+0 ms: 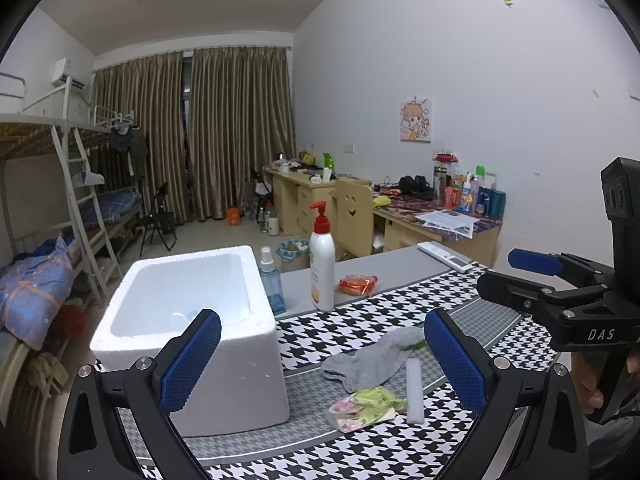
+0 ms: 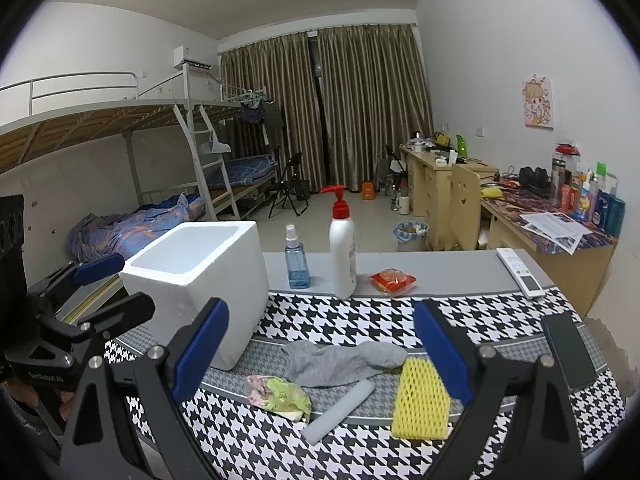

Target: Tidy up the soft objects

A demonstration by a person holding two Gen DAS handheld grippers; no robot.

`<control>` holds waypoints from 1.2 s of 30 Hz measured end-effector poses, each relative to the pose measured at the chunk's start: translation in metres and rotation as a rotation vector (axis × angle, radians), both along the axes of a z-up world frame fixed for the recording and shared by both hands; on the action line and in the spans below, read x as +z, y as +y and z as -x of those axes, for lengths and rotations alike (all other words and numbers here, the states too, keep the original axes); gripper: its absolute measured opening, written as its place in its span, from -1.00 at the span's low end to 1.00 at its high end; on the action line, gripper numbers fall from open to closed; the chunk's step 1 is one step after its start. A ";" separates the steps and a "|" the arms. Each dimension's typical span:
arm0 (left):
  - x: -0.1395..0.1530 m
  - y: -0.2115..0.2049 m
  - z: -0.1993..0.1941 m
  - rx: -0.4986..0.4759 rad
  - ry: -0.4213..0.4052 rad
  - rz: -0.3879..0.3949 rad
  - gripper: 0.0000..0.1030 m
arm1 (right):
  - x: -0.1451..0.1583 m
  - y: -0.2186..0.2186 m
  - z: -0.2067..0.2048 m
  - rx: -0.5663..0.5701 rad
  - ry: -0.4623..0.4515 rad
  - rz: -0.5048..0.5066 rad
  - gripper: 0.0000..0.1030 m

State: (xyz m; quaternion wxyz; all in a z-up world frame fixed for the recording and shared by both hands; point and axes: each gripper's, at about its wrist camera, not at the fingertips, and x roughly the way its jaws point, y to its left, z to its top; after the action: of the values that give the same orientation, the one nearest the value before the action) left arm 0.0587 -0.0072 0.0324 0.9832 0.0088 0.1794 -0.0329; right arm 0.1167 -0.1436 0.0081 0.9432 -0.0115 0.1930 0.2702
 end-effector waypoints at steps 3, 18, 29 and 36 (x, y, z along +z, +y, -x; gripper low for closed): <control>-0.004 -0.003 0.001 -0.006 -0.009 0.000 0.98 | -0.003 -0.003 0.001 -0.015 -0.002 0.006 0.87; -0.033 -0.012 -0.003 -0.055 0.044 0.048 0.98 | -0.028 -0.021 0.005 -0.072 0.030 0.004 0.87; -0.053 -0.018 -0.012 -0.052 0.093 0.054 0.98 | -0.044 -0.030 0.001 -0.102 0.067 0.011 0.87; -0.065 -0.021 -0.018 -0.039 0.120 0.042 0.98 | -0.053 -0.034 -0.005 -0.119 0.091 0.020 0.87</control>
State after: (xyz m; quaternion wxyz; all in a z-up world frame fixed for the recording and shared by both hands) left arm 0.0768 -0.0284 -0.0324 0.9698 -0.0102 0.2371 -0.0562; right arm 0.1217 -0.1773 -0.0449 0.9477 0.0030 0.2389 0.2117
